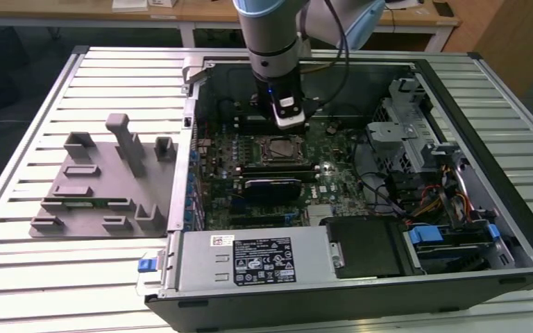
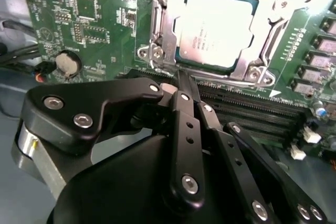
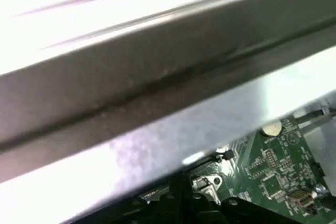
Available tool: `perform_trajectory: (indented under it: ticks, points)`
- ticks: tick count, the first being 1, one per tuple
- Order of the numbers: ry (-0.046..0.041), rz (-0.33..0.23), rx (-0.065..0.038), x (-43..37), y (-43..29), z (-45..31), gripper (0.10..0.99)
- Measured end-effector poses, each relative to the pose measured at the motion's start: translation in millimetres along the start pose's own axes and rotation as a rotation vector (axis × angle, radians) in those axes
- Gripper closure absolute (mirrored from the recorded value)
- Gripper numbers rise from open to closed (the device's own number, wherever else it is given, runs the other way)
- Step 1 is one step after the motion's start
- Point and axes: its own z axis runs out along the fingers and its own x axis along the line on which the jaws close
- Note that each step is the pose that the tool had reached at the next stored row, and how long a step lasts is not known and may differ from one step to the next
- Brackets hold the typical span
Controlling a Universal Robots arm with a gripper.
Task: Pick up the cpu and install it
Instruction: 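Install the first cpu locking lever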
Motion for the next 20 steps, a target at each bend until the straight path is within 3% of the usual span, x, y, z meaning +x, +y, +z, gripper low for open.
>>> perform_trajectory:
  ticks: [5,12,16,20]
  points:
    - [0.0000,0.000,0.000,-2.0,2.6,-12.9,0.980]
    - [-0.0014,-0.001,0.004,-2.1,2.8,-13.7,0.980]
    - [-0.0028,-0.009,0.052,-1.5,3.8,-12.7,0.980]
    - [-0.0071,-0.019,0.116,-1.4,4.2,-12.4,0.980]
